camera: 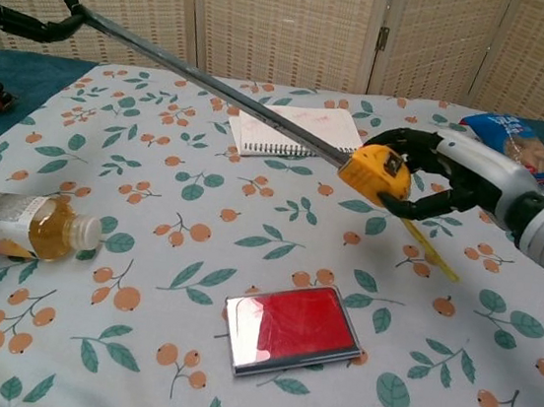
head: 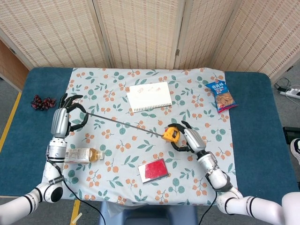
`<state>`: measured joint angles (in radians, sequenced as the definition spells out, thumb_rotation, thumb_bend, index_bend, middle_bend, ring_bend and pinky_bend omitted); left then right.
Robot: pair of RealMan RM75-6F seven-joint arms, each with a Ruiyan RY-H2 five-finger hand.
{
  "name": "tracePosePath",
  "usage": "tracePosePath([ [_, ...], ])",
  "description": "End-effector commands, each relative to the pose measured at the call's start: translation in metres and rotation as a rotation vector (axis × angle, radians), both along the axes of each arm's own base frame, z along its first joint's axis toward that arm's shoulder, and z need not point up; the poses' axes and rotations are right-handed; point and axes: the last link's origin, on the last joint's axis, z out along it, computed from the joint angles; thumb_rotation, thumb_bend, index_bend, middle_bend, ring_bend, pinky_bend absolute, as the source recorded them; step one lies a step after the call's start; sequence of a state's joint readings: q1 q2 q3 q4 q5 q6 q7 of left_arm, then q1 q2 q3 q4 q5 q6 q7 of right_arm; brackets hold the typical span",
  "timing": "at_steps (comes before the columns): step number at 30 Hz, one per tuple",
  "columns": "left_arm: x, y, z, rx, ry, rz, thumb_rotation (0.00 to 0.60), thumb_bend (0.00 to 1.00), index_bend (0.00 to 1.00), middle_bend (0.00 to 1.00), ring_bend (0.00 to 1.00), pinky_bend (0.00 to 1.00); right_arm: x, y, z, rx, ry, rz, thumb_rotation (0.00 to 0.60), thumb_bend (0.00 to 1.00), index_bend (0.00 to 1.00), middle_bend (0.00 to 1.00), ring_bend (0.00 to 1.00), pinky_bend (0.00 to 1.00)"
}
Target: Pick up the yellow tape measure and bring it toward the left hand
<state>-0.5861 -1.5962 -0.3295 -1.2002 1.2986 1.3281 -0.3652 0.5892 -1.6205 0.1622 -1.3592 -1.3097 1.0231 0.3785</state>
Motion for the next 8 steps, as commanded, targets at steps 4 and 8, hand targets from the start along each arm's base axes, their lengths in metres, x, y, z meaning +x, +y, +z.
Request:
tracePosePath([
  [4,-0.018,0.005,0.009,-0.002,-0.016,0.046,0.600,0.74,0.58,0.27,0.22,0.00,-0.030,0.012,0.014,-0.018,0.036,-0.035,0.600,0.46,0.52,0.42,0.33,0.02],
  [8,-0.023,0.006,0.011,-0.001,-0.019,0.059,0.600,0.74,0.58,0.27,0.22,0.00,-0.041,0.015,0.022,-0.029,0.046,-0.047,0.600,0.46,0.52,0.42,0.33,0.02],
])
